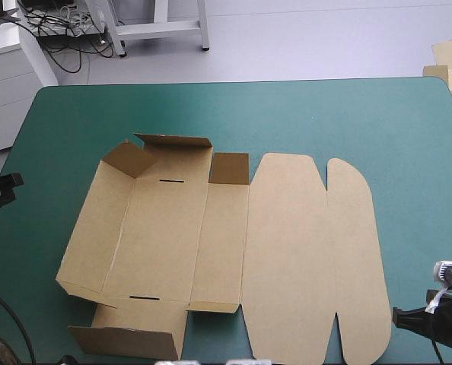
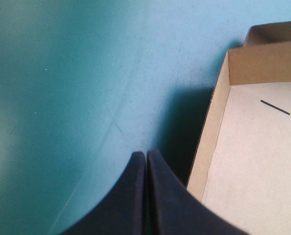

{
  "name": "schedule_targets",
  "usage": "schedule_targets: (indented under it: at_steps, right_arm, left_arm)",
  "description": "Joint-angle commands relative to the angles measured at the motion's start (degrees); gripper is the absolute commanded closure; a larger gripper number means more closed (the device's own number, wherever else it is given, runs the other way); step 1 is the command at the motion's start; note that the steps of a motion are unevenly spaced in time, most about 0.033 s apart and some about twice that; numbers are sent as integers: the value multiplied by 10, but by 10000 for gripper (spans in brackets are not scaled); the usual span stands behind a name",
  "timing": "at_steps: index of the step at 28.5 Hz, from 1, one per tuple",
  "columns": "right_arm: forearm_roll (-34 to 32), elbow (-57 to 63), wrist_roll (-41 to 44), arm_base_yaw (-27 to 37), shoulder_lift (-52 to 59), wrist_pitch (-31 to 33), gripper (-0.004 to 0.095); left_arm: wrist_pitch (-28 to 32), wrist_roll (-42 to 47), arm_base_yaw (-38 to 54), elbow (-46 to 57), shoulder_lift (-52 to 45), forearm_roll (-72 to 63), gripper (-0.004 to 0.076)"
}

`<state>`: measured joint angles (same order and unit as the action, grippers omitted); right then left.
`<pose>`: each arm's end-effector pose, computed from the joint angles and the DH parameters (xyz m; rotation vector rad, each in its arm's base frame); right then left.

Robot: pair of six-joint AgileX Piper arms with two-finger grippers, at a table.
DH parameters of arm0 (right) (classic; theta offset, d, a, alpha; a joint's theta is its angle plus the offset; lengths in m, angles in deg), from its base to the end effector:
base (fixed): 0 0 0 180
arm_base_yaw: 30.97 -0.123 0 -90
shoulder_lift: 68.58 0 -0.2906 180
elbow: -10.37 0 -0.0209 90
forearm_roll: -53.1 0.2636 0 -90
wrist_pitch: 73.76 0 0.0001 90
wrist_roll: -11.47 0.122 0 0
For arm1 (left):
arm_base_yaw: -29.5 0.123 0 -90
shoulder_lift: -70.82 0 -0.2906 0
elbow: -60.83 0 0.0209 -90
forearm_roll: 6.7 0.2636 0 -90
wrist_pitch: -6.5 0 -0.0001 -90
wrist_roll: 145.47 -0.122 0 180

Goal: Fold the box

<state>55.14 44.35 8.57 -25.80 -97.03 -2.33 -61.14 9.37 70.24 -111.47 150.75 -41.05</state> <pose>0.0565 -0.0010 0.3174 0.0427 2.3353 -0.0251 0.2399 0.1226 0.3497 -0.4637 2.4004 -0.3472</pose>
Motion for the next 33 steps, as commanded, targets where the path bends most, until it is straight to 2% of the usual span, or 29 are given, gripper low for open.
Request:
schedule_targets:
  at_steps: [1,3,5,12,14,18,27,33]
  right_arm:
    - [-1,-13,-3,0,-5,3,928]
    - [-1,-13,-3,0,-5,3,928]
    - [-1,-13,-3,0,-5,3,928]
    - [-1,-13,-1,0,-5,-1,928]
    - [-1,-13,-1,0,-5,-1,928]
    - [-1,-13,-1,0,-5,-1,928]
    - [-1,-13,-1,0,-5,-1,928]
    - [-1,-13,-1,0,-5,-1,928]
  left_arm:
    - [5,-12,2,-19,-9,-18,732]
    - [0,-12,1,-19,-9,-12,720]
    - [-5,-15,-7,-19,-9,-7,666]
    - [-25,-27,-81,-18,-4,104,164]
    - [-25,-27,-92,-18,-4,113,77]
    - [-30,12,-94,-11,-4,90,64]
    - [-50,-12,-94,80,-3,68,64]
    - [-43,-85,-95,176,13,7,98]
